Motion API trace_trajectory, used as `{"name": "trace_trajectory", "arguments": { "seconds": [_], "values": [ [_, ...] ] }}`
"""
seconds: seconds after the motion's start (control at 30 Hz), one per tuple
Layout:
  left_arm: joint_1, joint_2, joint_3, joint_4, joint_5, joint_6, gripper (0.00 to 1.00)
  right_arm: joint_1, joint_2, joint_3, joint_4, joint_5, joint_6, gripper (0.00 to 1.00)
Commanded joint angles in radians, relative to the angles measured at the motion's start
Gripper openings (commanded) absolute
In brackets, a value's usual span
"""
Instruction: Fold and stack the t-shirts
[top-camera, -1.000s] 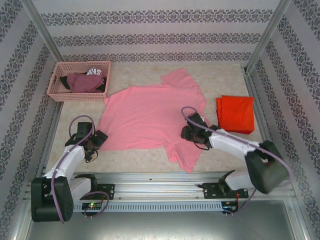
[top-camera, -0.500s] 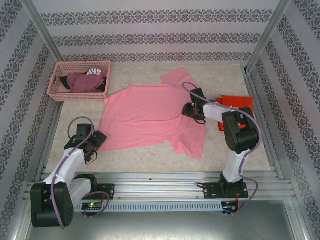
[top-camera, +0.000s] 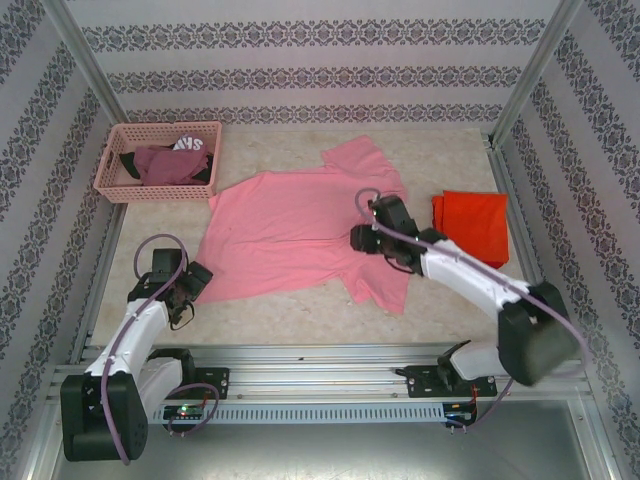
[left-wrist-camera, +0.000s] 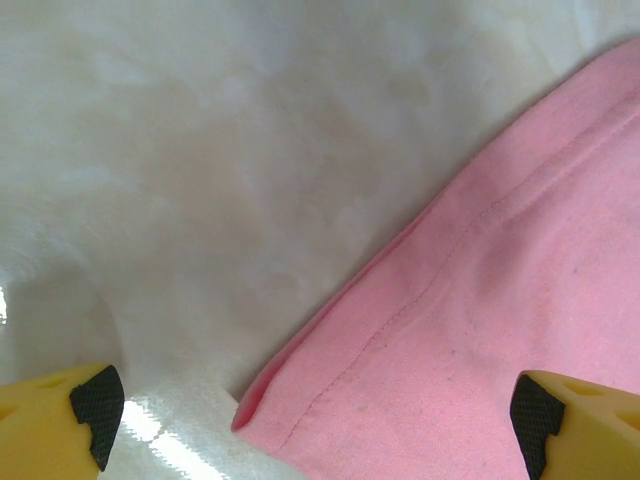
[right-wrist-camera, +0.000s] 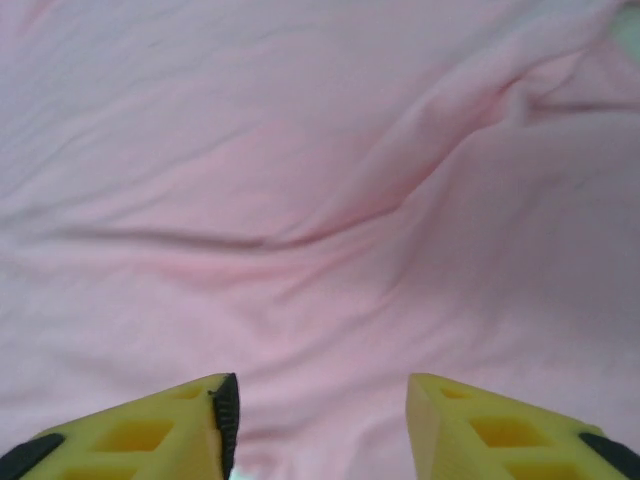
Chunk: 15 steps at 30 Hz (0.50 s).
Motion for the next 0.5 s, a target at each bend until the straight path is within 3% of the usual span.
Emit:
{"name": "trace_trajectory", "arguments": {
  "seconds": [0.0, 0.23, 0.47],
  "values": [
    [0.015, -0.018, -0.019, -0.036, -0.033, -0.012, 1.00, 0.058, -0.081, -0.119, -0.110, -0.005, 0.072, 0.45],
    [0.015, -0.001, -0.002, -0.029, -0.032, -0.010, 1.00, 0.166, -0.116, -0.271, -0.025, -0.048, 0.232, 0.43],
    [0.015, -0.032, -0.012, -0.046, -0.031, -0.014, 1.00, 0.212, -0.023, -0.254, 0.033, -0.025, 0.220, 0.43]
  ]
}}
